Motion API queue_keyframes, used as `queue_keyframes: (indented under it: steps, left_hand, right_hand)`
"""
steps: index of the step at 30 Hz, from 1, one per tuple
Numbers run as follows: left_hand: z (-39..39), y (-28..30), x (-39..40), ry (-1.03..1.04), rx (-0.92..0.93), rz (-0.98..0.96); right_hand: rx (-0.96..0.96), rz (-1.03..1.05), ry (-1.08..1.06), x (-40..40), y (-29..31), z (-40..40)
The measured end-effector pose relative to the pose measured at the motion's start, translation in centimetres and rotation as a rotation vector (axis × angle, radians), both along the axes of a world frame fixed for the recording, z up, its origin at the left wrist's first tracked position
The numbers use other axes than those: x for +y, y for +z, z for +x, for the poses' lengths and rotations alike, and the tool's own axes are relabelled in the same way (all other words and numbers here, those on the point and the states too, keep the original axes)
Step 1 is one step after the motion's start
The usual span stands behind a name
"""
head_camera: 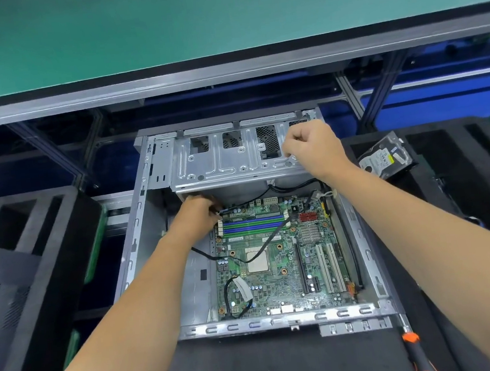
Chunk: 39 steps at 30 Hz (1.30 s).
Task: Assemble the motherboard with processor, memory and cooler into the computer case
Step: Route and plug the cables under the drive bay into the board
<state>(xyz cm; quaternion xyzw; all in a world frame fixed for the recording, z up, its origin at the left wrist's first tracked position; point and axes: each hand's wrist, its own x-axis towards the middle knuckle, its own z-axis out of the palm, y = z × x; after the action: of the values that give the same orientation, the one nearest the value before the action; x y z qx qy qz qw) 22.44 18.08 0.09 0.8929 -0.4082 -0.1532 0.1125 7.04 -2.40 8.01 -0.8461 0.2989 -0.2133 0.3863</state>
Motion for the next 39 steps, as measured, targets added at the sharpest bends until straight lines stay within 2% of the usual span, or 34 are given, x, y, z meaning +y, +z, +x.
queue_keyframes:
  steps: [5,22,39]
  left_hand:
    - [-0.01,-0.06,0.04,-0.015,-0.009,0.039]
    - [-0.25,-0.25,0.09,0.077,0.002,-0.052]
    - [0.05,-0.50,-0.74,0.058,-0.057,0.157]
  right_hand:
    - [0.010,-0.015,-0.007,-0.03,0.00,0.02]
    - [0.004,-0.024,-0.006,-0.06,0.08,-0.04]
    - [0.021,-0.018,-0.003,0.04,0.14,-0.03]
